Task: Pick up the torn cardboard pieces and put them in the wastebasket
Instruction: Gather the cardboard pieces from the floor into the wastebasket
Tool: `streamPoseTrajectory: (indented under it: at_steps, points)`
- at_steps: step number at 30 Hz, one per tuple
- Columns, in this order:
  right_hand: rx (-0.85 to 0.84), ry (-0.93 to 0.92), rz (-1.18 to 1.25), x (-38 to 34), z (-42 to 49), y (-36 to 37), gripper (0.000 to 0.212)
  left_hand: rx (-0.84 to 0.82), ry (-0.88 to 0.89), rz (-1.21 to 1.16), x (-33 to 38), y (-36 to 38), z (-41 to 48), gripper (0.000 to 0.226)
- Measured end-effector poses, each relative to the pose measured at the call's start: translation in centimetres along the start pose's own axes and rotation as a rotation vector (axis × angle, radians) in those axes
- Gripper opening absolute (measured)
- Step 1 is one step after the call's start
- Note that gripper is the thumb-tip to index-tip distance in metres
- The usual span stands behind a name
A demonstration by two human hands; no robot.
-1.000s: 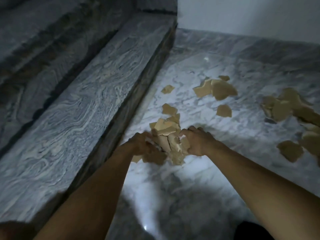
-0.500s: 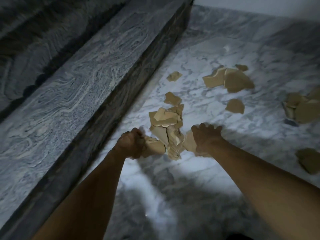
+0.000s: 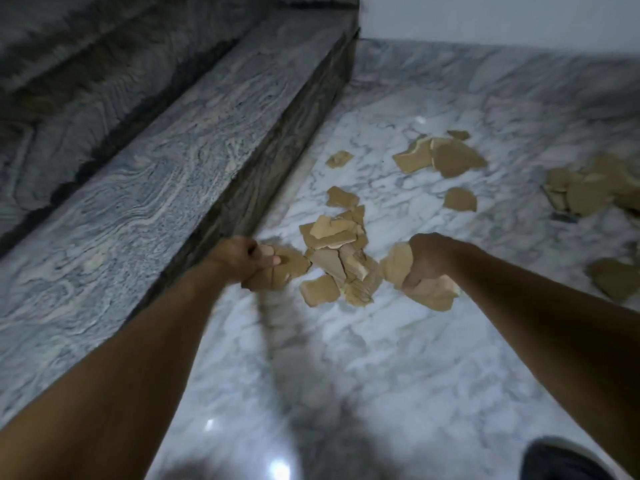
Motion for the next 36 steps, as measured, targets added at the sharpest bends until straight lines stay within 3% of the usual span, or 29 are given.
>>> streamPoseTrajectory:
  at_steps: [7, 11, 14, 16, 19, 21, 26, 30, 33, 36]
  points:
    - [0.124, -0.142, 0.281, -1.9, -1.5, -0.3, 0.083, 0.061, 0.176, 0.031, 3.7, 0.4, -0.6, 0.038]
    - [0.418, -0.174, 0.268, -2.8, -2.4, -0.4, 0.059, 0.026, 0.281, 0.021, 5.5, 3.6, -1.6, 0.032]
    - [0.659, -0.223, 0.271, -2.3, -3.1, -0.7, 0.055, -0.012, 0.349, 0.039, 6.1, 6.3, -1.9, 0.034]
    - [0.734, -0.228, 0.212, -1.5, -3.0, 0.1, 0.052, -0.046, 0.346, 0.019, 6.0, 8.2, -2.0, 0.035]
    - [0.64, -0.187, 0.066, 0.3, -2.0, 2.8, 0.043, -0.075, 0.308, -0.043, 5.7, 9.9, -2.3, 0.038]
    - [0.548, -0.135, 0.091, 1.5, -1.4, 4.0, 0.039, -0.045, 0.28, -0.084, 5.5, 9.3, -2.1, 0.042]
    - [0.423, -0.066, 0.185, 1.3, -0.6, 2.9, 0.04, 0.039, 0.261, -0.064, 4.8, 6.0, -0.5, 0.028]
    - [0.341, -0.071, 0.433, -0.1, 0.0, 1.5, 0.05, -0.019, 0.333, 0.117, 5.1, 8.1, -0.6, 0.049]
    - [0.306, -0.102, 0.389, -1.1, 0.0, 1.6, 0.059, 0.03, 0.302, 0.192, 5.4, 11.2, -1.6, 0.056]
    - [0.301, -0.106, 0.382, -1.1, 0.2, 2.5, 0.052, 0.092, 0.277, 0.242, 5.5, 12.4, -2.0, 0.068]
Point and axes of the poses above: each hand's wrist, its own z-axis towards the middle knuckle, its own y-axis out of the palm, x = y × z, the point moved 3 cm from there along z, towards the middle knuckle, and after that the axes turned 11 degrees about y, right-handed, at the moved point
